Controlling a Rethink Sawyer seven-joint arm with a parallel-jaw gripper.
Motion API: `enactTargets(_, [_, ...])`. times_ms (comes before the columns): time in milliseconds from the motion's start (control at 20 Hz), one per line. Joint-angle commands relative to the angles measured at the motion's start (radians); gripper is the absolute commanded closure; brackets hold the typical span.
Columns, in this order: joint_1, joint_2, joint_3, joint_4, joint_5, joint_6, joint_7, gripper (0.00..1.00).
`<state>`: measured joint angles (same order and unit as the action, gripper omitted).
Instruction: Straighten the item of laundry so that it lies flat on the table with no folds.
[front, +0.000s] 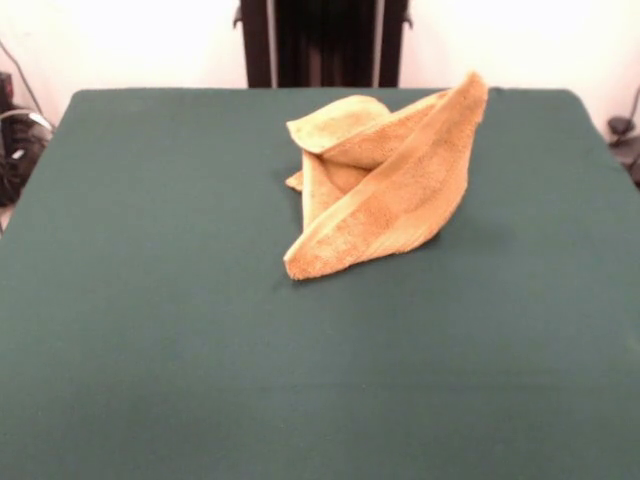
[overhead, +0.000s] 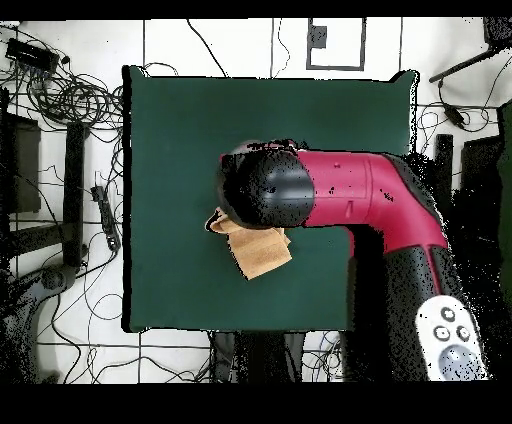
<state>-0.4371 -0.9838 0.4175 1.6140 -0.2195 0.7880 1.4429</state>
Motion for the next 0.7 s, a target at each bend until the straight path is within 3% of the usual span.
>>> enactTargets(50, [-0.051,0.135,0.241,0.153,-0.097,-0.029,-0.391,0.0])
enactTargets(350, [-0.058,0.158,0.244,0.132,-0.146,-0.046,-0.372,0.0])
enactTargets(700, [-0.029,0.121,0.222,0.118,-0.167,-0.039,-0.264,0.0])
